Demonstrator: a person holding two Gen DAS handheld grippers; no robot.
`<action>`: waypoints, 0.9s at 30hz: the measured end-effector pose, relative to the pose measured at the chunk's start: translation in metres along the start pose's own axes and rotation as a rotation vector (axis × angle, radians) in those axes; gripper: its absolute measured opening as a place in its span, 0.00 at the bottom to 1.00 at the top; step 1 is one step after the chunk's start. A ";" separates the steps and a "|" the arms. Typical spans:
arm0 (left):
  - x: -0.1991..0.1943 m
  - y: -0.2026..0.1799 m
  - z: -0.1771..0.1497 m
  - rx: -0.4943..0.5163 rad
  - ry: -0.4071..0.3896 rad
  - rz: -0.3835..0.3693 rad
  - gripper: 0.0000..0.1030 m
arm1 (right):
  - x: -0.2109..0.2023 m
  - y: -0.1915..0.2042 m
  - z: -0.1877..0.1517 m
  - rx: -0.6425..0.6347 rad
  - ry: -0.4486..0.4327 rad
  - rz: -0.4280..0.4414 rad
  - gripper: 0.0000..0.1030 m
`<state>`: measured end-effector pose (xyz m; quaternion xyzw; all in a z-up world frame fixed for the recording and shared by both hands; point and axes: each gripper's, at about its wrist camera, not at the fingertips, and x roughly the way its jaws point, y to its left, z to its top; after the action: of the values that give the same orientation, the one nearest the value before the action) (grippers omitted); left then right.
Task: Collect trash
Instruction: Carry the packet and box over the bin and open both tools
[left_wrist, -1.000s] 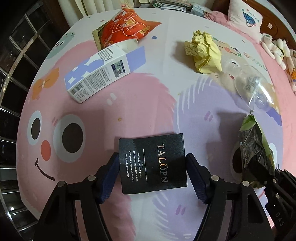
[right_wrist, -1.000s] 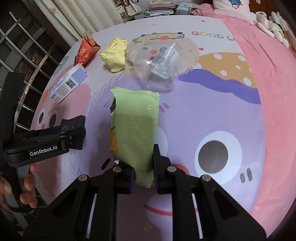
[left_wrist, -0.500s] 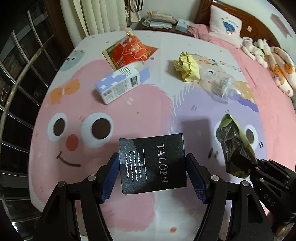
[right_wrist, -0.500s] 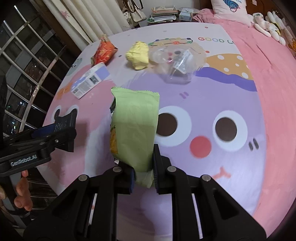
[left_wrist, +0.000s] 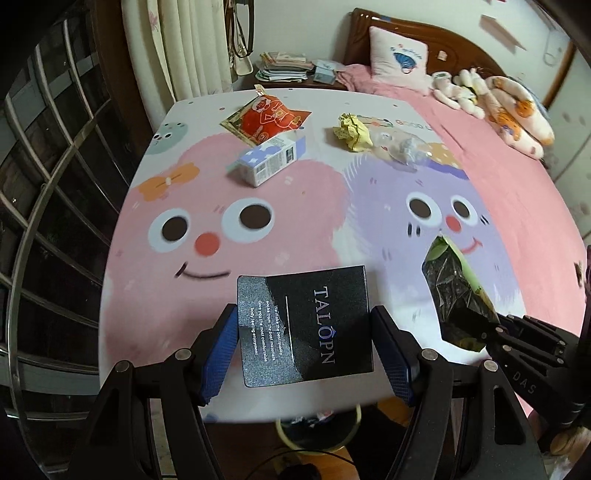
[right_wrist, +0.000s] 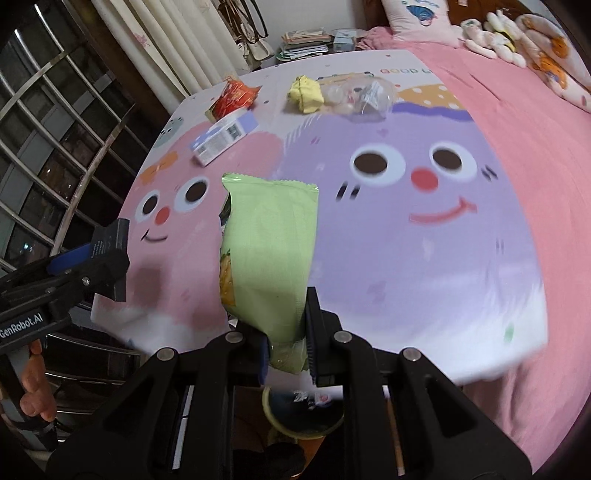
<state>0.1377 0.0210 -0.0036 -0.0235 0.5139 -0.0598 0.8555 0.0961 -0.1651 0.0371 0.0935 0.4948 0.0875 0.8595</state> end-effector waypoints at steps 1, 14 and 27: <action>-0.005 0.005 -0.009 0.007 -0.002 -0.008 0.69 | -0.005 0.007 -0.015 0.006 -0.004 -0.008 0.13; -0.035 0.050 -0.134 0.092 0.069 -0.078 0.69 | -0.026 0.067 -0.157 0.045 0.075 -0.055 0.13; 0.022 0.027 -0.212 0.125 0.219 -0.090 0.69 | 0.026 0.038 -0.239 0.129 0.277 -0.116 0.13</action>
<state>-0.0366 0.0493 -0.1256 0.0135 0.5978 -0.1322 0.7905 -0.1008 -0.1047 -0.0932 0.1066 0.6178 0.0177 0.7789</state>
